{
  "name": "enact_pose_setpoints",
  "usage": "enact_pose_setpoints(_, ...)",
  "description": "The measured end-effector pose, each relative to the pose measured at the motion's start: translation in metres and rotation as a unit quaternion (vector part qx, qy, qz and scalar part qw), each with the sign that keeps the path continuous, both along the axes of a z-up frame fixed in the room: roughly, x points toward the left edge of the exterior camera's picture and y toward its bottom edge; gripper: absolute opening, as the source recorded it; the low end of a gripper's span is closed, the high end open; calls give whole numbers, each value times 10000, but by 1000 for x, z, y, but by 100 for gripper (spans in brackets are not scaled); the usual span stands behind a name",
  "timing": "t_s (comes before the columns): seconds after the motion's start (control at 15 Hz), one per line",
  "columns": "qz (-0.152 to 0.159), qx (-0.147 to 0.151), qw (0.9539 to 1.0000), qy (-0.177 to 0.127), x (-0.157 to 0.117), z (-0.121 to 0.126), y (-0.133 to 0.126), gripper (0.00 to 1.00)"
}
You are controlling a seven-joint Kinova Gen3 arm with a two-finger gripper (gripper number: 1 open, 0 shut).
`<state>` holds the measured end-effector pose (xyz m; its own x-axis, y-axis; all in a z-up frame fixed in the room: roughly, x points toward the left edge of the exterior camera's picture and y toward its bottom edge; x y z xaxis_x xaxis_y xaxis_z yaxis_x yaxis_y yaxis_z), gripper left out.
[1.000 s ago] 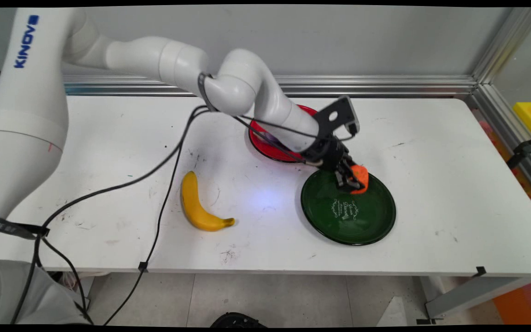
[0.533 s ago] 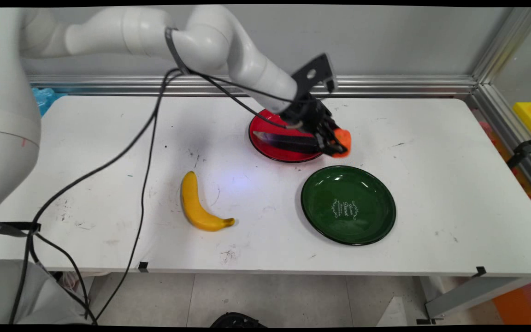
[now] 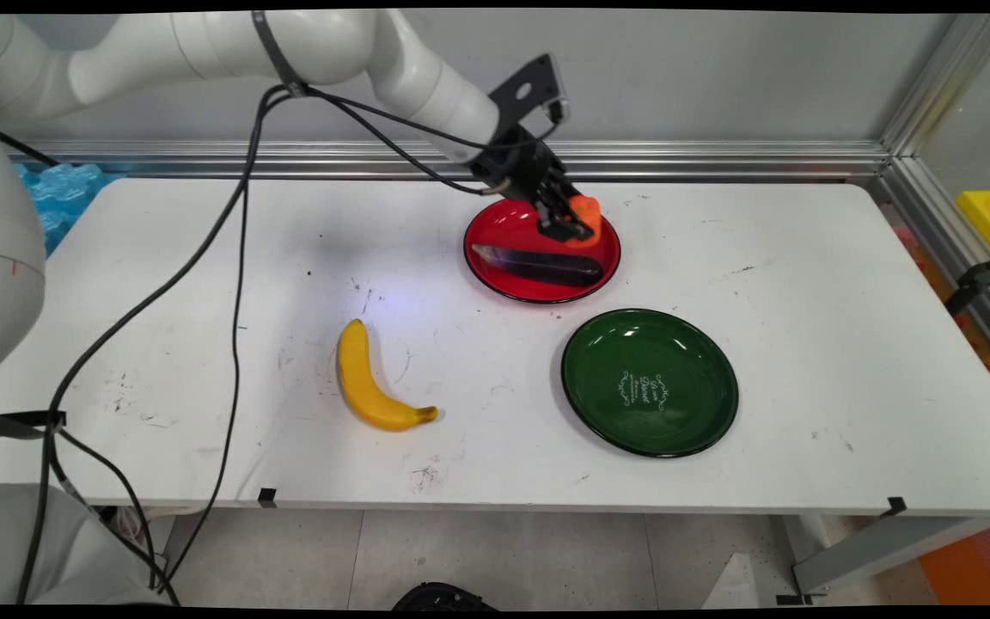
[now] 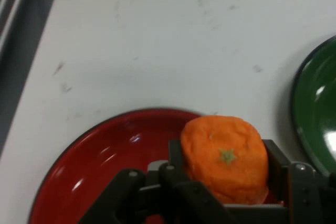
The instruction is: Place the picked object on the red plate
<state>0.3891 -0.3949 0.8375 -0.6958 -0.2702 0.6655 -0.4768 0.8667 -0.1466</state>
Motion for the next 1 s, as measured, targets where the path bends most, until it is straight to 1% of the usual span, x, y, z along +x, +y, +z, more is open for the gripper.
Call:
enact_pose_setpoints(0.4, 185, 4, 9998, -124, 46, -15, -23, 0)
enact_pose_setpoints(0.73, 289, 6, 9995, -162, 67, -31, -42, 0)
enact_pose_setpoints(1.0, 357, 49, 9992, -161, 75, -47, -54, 0)
